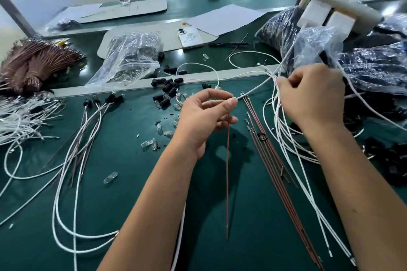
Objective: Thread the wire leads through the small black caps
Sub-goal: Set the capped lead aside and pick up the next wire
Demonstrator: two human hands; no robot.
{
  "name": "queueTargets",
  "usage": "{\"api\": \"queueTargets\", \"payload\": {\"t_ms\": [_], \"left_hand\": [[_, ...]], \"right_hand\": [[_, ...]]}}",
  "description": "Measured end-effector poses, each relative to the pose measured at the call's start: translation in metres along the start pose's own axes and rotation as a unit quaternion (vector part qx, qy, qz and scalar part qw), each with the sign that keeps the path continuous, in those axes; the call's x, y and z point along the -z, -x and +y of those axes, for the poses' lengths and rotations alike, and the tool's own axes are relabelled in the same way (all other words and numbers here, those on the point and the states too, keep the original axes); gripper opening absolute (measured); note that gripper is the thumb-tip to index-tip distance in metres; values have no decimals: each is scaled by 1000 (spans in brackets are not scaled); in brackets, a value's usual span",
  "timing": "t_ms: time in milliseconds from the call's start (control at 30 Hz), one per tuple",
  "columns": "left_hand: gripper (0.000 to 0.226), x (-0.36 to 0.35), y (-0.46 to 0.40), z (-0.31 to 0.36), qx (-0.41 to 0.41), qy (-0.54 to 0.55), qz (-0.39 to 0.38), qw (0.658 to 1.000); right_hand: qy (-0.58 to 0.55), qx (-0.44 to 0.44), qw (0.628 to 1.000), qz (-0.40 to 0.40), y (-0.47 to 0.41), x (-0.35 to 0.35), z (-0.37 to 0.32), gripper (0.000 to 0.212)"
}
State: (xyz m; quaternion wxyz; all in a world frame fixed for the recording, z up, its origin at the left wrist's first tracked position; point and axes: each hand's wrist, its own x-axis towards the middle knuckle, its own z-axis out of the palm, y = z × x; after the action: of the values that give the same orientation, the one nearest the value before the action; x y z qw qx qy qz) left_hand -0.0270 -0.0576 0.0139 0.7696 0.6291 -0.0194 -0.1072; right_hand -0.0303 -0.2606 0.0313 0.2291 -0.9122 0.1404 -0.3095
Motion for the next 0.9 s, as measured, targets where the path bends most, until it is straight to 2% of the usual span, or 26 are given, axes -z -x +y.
{"api": "queueTargets", "payload": {"t_ms": [67,100,133,200,233,267,333,400,467,533,600,667,700,800,900], "left_hand": [[11,-1,1,1,10,-6,-27,1000],[14,-1,2,2,17,0,-53,998],[18,-1,3,2,28,8,-89,996],[23,0,5,3,50,6,-175,983],[20,1,7,4,55,-7,-214,975],[16,1,8,4,55,-23,-244,968],[11,2,9,3,52,-42,-265,962],[10,3,8,4,56,-32,-249,966],[14,9,4,6,58,7,-207,977],[20,19,-1,10,50,69,-147,985],[23,31,-5,14,39,111,-95,988],[23,43,-7,18,35,135,-71,988],[23,48,-8,19,38,151,-70,985],[22,55,-7,22,48,182,-91,978],[23,55,-4,22,50,162,-119,978]], "right_hand": [[-137,35,990,26,3,-2,-10,32],[-254,35,967,3,7,-4,-17,32],[-382,29,923,-38,13,-5,-24,32],[-578,16,807,-117,21,-9,-35,27],[-625,6,768,-142,24,-9,-38,23],[-650,-7,744,-157,25,-11,-40,21],[-670,-38,724,-163,24,-14,-40,19],[-653,-55,736,-170,21,-15,-35,17],[-576,-42,786,-222,17,-15,-27,30],[-464,20,833,-301,12,-13,-18,42],[-328,126,869,-349,11,-13,-11,36],[-205,216,897,-327,12,-16,-10,19],[-183,231,904,-310,14,-18,-12,14],[-194,218,923,-251,22,-24,-16,29],[-184,215,940,-193,25,-26,-19,44]]}}
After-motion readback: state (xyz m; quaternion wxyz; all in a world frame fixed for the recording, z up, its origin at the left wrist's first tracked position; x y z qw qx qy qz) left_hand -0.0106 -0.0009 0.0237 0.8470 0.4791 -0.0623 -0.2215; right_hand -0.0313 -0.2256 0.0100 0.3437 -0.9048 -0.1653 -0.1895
